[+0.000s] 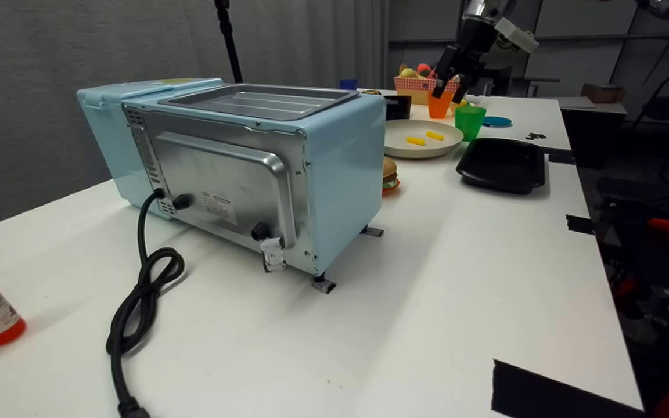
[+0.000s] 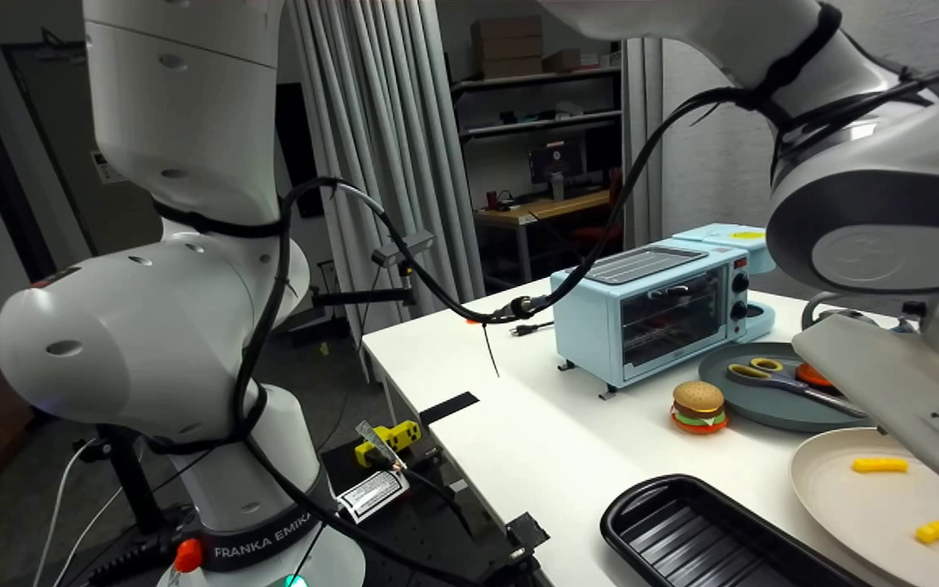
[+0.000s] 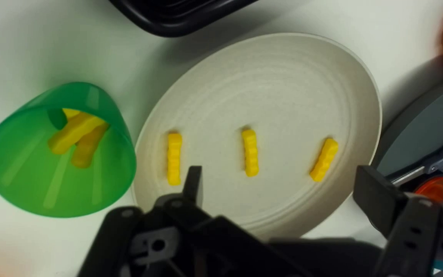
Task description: Move the fries from the plate to the green cup
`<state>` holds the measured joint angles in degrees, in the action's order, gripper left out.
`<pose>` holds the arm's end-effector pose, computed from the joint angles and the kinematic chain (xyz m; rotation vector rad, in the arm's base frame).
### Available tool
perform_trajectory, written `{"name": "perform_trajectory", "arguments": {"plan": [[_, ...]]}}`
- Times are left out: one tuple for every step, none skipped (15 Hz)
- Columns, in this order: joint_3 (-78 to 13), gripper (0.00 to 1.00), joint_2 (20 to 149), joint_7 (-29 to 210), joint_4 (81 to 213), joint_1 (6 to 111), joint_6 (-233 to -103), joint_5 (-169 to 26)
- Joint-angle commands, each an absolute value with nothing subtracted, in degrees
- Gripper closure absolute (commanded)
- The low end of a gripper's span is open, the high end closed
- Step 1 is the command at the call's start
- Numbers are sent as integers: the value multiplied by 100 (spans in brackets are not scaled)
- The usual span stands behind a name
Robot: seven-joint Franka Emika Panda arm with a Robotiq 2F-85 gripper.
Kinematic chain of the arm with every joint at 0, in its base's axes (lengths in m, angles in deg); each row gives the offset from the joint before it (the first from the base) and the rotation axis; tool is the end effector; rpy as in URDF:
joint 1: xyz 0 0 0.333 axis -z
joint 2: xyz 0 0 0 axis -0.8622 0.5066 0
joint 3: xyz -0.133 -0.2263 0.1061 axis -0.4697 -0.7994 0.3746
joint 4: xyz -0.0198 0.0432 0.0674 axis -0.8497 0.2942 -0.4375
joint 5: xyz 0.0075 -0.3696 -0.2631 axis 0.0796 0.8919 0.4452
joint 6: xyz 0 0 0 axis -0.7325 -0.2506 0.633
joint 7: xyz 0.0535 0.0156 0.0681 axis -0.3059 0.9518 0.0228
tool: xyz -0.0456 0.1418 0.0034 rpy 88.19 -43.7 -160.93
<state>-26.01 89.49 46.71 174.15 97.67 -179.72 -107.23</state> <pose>0.5100 -0.3621 0.1297 -2.8209 0.6055 -0.4041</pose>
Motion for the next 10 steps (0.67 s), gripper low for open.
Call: {"name": "perform_trajectory", "arguments": {"plan": [[-2782, 0, 8945, 4627, 17398, 9593, -17927, -10804], [-2782, 0, 8945, 4627, 17398, 9593, -17927, -10805], [-2782, 0, 8945, 4627, 17398, 9593, -17927, -10805], [-2782, 0, 8945, 4627, 17398, 9593, -17927, -10805], [-2791, 0, 8960, 4674, 17375, 9563, -17934, -10793], [-2824, 0, 8969, 4748, 17354, 9505, -17924, -10729], [-2846, 0, 8979, 4794, 17341, 9454, -17933, -10697], [-2877, 0, 8992, 4855, 17328, 9374, -17944, -10635], [-2888, 0, 9008, 4855, 17316, 9308, -17986, -10637], [-2920, 0, 9034, 4914, 17295, 9202, -18035, -10589]]}}
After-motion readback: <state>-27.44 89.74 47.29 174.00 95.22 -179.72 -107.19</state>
